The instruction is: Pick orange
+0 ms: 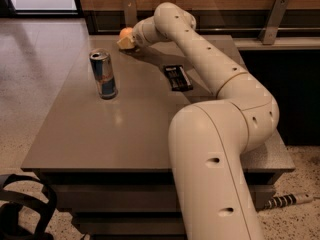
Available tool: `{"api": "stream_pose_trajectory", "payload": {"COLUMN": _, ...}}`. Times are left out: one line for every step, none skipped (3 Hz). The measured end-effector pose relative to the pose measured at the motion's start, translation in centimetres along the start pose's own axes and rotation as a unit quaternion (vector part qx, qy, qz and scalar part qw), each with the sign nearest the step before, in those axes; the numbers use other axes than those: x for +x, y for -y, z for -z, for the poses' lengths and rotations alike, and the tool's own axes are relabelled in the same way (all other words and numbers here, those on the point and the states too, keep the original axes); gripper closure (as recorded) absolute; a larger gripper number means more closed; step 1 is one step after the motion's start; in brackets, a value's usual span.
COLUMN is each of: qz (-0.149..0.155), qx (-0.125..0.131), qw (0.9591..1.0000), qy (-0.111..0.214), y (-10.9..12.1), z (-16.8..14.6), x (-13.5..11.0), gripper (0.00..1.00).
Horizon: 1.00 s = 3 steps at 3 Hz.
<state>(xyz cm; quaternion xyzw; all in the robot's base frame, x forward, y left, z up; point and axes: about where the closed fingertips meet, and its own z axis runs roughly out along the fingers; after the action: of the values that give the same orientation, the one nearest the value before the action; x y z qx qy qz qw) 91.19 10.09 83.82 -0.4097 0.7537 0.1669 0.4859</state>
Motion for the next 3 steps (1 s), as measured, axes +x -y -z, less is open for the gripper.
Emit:
{"api": "stream_pose_trajectory", "payload": {"qz": 0.011, "qx": 0.025, "qw": 0.9996, "qy": -0.011, "y": -0.7, "z": 2.4, "x": -1.5, "gripper": 1.00}}
{"api": "stream_pose_trajectory", "payload": {"qz": 0.022, "qx": 0.043, "qw": 0.9987, "qy": -0.017, "y": -1.7, "z": 4.5, "x": -2.5, "gripper": 1.00}}
{"api": "stream_pose_trajectory", "payload": {"qz": 0.030, "qx": 0.050, "qw": 0.9982, "qy": -0.010, "y": -2.4, "z": 7.1, "x": -2.9, "gripper": 1.00}}
